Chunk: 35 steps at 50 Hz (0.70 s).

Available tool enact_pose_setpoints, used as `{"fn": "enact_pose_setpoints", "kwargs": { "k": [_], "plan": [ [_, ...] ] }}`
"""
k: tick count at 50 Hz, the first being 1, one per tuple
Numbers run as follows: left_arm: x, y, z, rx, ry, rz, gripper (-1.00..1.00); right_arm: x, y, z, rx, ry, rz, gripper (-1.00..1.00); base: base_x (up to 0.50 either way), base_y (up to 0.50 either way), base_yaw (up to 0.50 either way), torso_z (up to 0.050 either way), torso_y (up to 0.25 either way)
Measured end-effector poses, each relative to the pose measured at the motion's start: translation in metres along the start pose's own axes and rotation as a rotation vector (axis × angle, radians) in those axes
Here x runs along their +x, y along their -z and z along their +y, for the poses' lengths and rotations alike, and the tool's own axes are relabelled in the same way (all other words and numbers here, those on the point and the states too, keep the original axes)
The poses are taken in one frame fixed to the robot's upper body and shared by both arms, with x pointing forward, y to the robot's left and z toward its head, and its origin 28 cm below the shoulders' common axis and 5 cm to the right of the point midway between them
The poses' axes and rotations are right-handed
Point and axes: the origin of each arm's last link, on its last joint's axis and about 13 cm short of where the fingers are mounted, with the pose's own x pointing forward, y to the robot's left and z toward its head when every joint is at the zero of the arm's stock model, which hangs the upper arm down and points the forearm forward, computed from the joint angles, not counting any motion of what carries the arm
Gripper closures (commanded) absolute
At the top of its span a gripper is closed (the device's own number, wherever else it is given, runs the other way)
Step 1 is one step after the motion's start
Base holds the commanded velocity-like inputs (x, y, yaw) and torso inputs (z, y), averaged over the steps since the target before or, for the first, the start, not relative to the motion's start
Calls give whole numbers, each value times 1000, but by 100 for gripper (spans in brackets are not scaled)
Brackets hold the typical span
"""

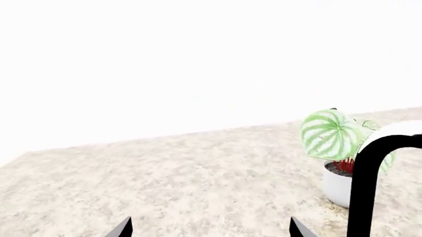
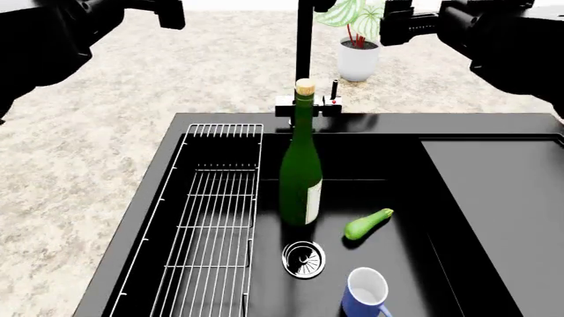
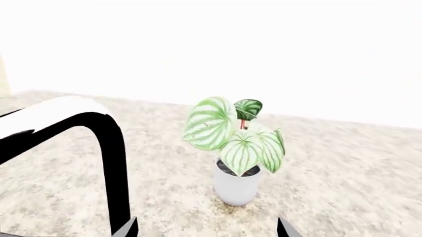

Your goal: Pick the bottle and mug and place them in the sink. Then turn on the water.

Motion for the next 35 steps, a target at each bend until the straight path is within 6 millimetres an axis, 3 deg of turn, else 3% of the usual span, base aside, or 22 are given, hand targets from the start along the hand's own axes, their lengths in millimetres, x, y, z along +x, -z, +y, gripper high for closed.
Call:
{"fn": "enact_pose_setpoints", "kwargs": {
  "k": [14,35],
  "plan": [
    [39,0,-5,-47,-55,8,-100,59,-9,15,11,-14,-6,-100,0,0,0,0,0],
    [67,-3,-13,-58,-103,53,-100,75,-5,28,-16,-15,4,-100,0,0,0,0,0]
  ]
}}
